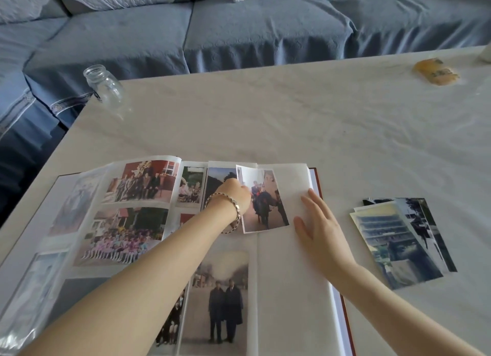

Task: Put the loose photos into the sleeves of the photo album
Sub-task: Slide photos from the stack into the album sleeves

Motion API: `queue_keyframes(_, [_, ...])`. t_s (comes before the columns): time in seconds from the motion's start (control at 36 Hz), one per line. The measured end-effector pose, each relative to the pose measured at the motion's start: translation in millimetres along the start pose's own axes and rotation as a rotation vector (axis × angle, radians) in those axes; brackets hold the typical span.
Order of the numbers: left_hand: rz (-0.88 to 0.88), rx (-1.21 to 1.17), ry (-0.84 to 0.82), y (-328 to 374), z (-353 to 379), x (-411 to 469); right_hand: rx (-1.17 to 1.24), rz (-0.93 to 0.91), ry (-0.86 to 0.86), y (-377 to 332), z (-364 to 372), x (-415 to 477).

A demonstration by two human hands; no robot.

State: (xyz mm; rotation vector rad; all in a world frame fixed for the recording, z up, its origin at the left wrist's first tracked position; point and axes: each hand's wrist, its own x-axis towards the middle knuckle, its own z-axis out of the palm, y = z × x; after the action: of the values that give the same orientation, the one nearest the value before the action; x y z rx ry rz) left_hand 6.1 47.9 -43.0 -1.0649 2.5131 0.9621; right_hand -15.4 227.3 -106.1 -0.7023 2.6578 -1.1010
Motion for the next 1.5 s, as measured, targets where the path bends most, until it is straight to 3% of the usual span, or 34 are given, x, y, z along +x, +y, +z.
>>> queue_keyframes(0.19, [0.062,0.131,0.151,5,-2,-2,0.0,0.044,-0.029,6,-3,-18])
queue_keyframes(0.28, [0.046,0.071,0.188,0,-1,1,0.012,0.033,-0.034,11,-5,-22])
queue_keyframes(0.67, [-0.057,-0.281,-0.007,26,13,-2,0.045,-0.014,0.033,18,-6,-29])
queue_keyframes(0.83, [-0.152,-0.555,-0.115,23,8,-5,0.035,-0.007,0.035,18,-6,-30])
queue_keyframes(1.11, [-0.184,-0.515,-0.021,20,21,-2,0.052,0.012,0.033,16,-7,-31])
queue_keyframes(1.39, [0.018,-0.208,0.066,20,23,-15,0.042,0.012,0.03,15,-8,-30])
queue_keyframes(1.5, [-0.028,-0.23,0.109,13,26,-17,0.038,0.013,0.025,14,-8,-31])
